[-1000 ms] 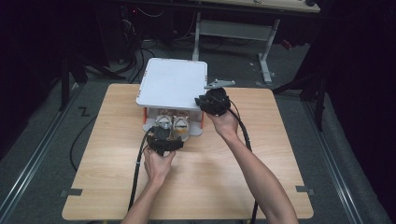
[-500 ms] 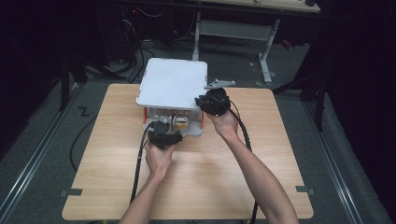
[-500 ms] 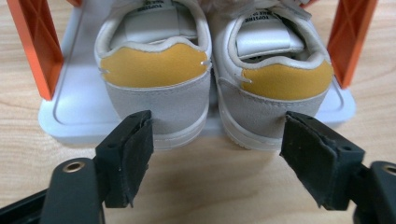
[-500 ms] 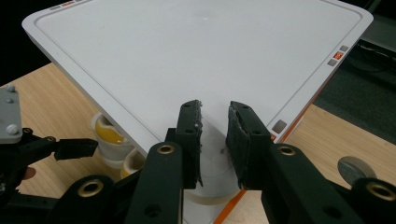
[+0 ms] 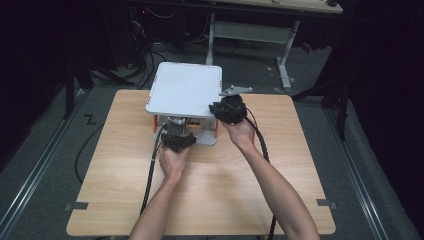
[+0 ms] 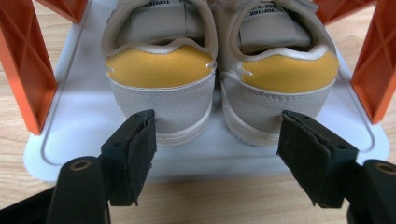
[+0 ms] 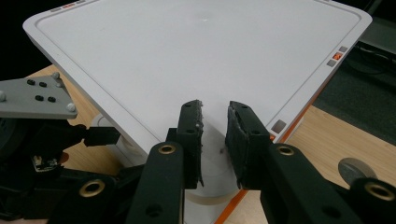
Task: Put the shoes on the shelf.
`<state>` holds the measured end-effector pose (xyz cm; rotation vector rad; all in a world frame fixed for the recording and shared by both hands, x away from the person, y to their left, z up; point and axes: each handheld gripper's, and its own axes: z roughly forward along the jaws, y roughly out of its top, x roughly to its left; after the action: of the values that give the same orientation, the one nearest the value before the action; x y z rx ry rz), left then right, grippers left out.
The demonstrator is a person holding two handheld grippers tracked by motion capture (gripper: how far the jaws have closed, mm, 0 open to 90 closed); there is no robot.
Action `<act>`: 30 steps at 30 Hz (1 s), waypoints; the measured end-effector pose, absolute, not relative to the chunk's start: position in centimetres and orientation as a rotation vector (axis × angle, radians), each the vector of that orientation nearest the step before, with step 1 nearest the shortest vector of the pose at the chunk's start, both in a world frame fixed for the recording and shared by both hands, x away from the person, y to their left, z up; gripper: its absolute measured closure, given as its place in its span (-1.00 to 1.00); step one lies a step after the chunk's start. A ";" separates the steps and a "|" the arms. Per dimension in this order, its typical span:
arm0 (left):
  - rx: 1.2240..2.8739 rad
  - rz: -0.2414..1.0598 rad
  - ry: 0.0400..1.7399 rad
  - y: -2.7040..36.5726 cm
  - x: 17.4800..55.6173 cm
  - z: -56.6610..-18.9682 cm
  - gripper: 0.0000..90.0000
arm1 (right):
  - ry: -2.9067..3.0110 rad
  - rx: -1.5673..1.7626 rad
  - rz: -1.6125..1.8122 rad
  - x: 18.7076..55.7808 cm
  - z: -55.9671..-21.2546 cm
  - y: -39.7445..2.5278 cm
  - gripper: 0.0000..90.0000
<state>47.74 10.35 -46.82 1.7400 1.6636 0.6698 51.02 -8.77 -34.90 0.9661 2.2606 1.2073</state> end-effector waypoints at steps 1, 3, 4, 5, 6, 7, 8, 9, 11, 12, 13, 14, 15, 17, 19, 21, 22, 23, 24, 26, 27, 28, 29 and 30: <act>1.739 0.668 1.664 10.4 47.8 -46.9 -0.38 | 2.261 0.967 1.207 51.0 -34.9 -8.8 0.67; 1.731 0.674 1.663 10.3 47.8 -46.9 -0.38 | 2.261 0.966 1.207 51.0 -34.9 -8.8 0.67; 1.743 0.683 1.659 10.3 47.7 -46.9 -0.36 | 2.260 0.966 1.207 51.0 -34.9 -8.8 0.67; 1.747 0.675 1.659 10.4 47.7 -46.9 -0.36 | 2.261 0.966 1.206 51.0 -34.9 -8.8 0.67; 1.748 0.665 1.661 10.4 47.7 -46.9 -0.36 | 2.261 0.966 1.206 51.0 -34.9 -8.8 0.67; 1.752 0.661 1.662 10.4 47.6 -46.9 -0.37 | 2.262 0.966 1.206 51.0 -34.9 -8.8 0.67; 1.760 0.661 1.662 10.4 47.5 -46.9 -0.37 | 2.260 0.969 1.206 51.0 -34.9 -8.8 0.67; 1.770 0.660 1.657 10.4 47.5 -46.8 -0.37 | 2.260 0.970 1.205 51.0 -34.9 -8.8 0.66; 1.777 0.668 1.644 10.5 47.3 -46.6 -0.37 | 2.263 0.974 1.200 51.1 -34.8 -8.8 0.62; 1.769 0.673 1.640 10.4 47.2 -46.5 -0.36 | 2.264 0.979 1.199 51.1 -34.8 -8.8 0.60; 1.784 0.670 1.627 10.5 47.0 -46.3 -0.36 | 2.263 0.982 1.197 51.1 -34.8 -8.8 0.59; 1.781 0.670 1.621 10.4 46.9 -46.2 -0.35 | 2.263 0.985 1.196 51.1 -34.8 -8.9 0.57; 1.790 0.662 1.613 10.5 46.7 -46.0 -0.34 | 2.264 0.986 1.193 51.1 -34.8 -8.9 0.55; 1.792 0.655 1.594 10.5 46.5 -45.8 -0.34 | 2.272 0.980 1.194 51.0 -34.7 -8.9 0.47; 1.790 0.644 1.581 10.5 46.2 -45.6 -0.35 | 2.278 0.980 1.193 50.9 -34.6 -8.8 0.37; 1.806 0.634 1.560 10.5 46.0 -45.4 -0.35 | 2.272 0.989 1.214 50.7 -34.5 -9.1 0.29; 1.812 0.634 1.551 10.6 45.9 -45.3 -0.35 | 2.266 0.992 1.223 50.7 -34.5 -9.2 0.27; 1.810 0.633 1.545 10.6 45.8 -45.2 -0.35 | 2.260 1.003 1.232 50.6 -34.4 -9.4 0.25; 1.814 0.623 1.533 10.7 45.6 -45.0 -0.35 | 2.255 1.011 1.236 50.6 -34.4 -9.6 0.24; 1.811 0.605 1.520 10.9 45.3 -44.7 -0.35 | 2.244 1.025 1.260 50.5 -34.3 -10.2 0.21; 1.810 0.600 1.512 11.0 45.2 -44.5 -0.35 | 2.239 1.035 1.268 50.4 -34.1 -10.5 0.20; 1.808 0.599 1.499 11.1 45.0 -44.4 -0.34 | 2.236 1.033 1.277 50.3 -34.1 -10.8 0.20; 1.802 0.597 1.488 11.2 44.8 -44.2 -0.34 | 2.231 1.036 1.284 50.1 -34.0 -11.1 0.19; 1.795 0.595 1.475 11.4 44.5 -44.0 -0.33 | 2.229 1.034 1.286 49.9 -34.0 -11.5 0.18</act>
<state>44.51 11.38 -43.99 1.7955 1.4747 0.5953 49.90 -11.47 -33.96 1.0337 2.2287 1.2865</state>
